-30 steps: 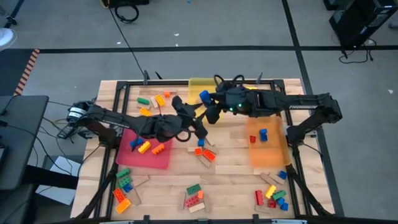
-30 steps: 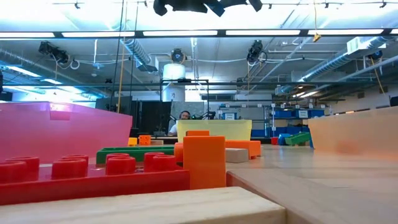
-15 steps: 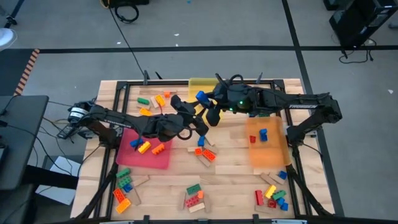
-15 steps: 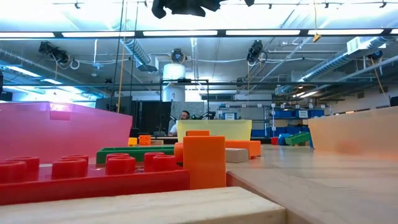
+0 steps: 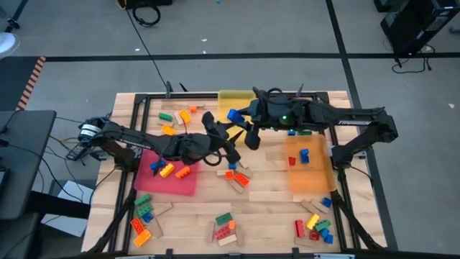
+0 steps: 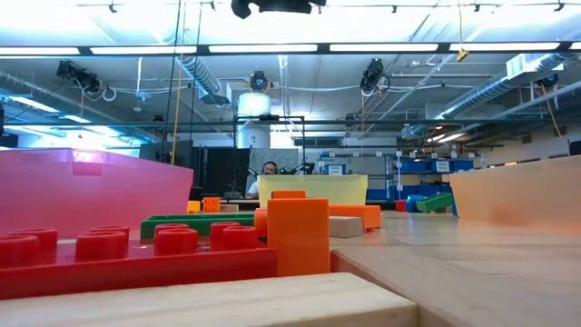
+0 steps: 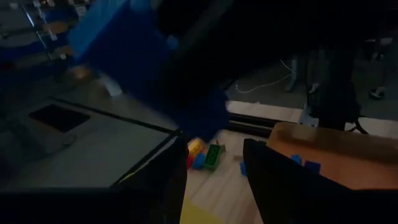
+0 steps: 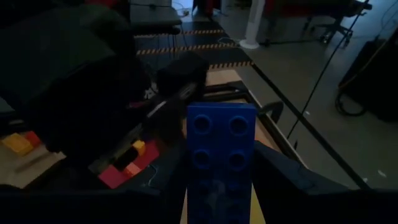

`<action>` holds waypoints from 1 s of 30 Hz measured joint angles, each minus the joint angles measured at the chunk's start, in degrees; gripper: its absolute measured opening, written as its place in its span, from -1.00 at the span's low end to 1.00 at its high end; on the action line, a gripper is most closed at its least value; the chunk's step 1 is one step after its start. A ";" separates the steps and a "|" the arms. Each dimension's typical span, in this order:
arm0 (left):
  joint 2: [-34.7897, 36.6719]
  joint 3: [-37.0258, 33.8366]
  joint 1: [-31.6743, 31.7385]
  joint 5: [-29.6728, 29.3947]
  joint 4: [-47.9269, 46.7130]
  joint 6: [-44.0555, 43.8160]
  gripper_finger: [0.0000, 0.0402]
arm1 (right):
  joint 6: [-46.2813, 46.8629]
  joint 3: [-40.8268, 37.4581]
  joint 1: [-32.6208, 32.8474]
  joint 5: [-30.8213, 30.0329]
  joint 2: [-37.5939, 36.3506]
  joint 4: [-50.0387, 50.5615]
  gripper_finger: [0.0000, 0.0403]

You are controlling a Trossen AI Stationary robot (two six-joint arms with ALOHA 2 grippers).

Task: Sort blocks by size
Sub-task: Put the 3 stud blue game piece into the pink bin

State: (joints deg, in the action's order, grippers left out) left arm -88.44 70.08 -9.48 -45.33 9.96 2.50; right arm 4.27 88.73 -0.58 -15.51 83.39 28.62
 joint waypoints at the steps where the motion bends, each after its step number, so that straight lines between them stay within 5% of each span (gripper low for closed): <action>1: 0.00 0.00 -0.16 0.01 0.39 0.73 -0.18 | 0.00 0.00 -0.05 0.00 -0.51 0.58 -0.17; 12: 0.22 0.00 -0.81 1.71 2.75 5.00 -0.18 | -1.41 0.00 -0.05 0.61 -4.25 7.73 -0.17; 30: 0.07 0.00 0.59 2.42 7.06 -1.20 -0.18 | -4.07 -0.02 0.39 0.98 -1.94 1.02 -0.17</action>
State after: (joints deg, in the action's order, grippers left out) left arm -88.38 70.08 -8.89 -42.92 17.02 1.31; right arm 0.21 88.71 -0.19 -14.53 81.45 29.64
